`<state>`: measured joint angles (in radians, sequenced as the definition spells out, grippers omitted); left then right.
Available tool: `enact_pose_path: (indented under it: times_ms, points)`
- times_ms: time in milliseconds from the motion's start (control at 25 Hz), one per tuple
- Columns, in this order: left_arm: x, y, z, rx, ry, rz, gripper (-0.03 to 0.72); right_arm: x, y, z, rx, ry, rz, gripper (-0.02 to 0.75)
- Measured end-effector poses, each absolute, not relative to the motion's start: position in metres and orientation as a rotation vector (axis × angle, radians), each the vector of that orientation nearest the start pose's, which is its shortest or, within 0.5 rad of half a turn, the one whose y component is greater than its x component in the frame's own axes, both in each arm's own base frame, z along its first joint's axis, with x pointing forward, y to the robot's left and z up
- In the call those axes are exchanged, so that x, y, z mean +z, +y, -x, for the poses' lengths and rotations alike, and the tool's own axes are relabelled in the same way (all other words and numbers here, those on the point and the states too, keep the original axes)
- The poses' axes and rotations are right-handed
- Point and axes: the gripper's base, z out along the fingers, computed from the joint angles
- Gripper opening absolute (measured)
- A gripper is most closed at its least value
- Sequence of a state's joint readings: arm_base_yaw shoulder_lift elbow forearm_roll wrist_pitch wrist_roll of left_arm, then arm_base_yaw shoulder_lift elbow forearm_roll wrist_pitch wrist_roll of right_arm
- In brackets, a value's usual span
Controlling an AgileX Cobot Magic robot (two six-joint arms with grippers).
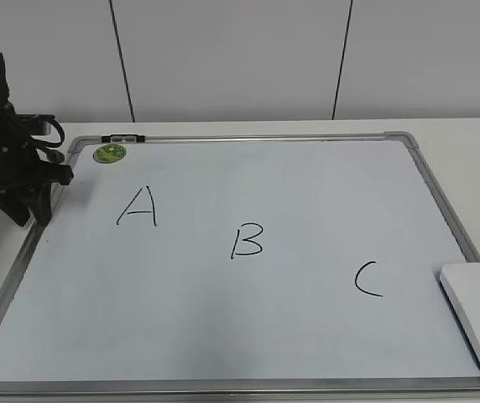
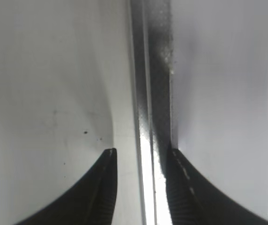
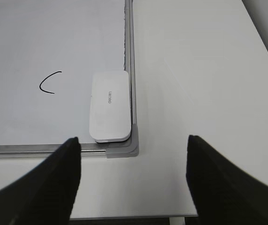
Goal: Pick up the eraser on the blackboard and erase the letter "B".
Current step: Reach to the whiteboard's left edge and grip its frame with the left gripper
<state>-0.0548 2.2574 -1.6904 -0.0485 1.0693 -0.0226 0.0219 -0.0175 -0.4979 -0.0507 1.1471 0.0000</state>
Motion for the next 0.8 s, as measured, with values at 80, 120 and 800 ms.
enact_pose_path:
  times_ms: [80, 120, 800]
  points:
    - [0.1298, -0.0282, -0.4432, -0.068, 3.113, -0.014, 0.270, 0.2698, -0.0045, 0.0111, -0.048, 2.114, 0.018, 0.521]
    - [0.1289, -0.0282, -0.4434, -0.068, 3.113, -0.014, 0.270, 0.2698, -0.0045, 0.0111, -0.048, 2.114, 0.018, 0.521]
    - [0.1271, -0.0300, -0.4448, -0.097, 3.114, 0.002, 0.222, 0.2698, -0.0045, 0.0111, -0.048, 2.114, 0.018, 0.521]
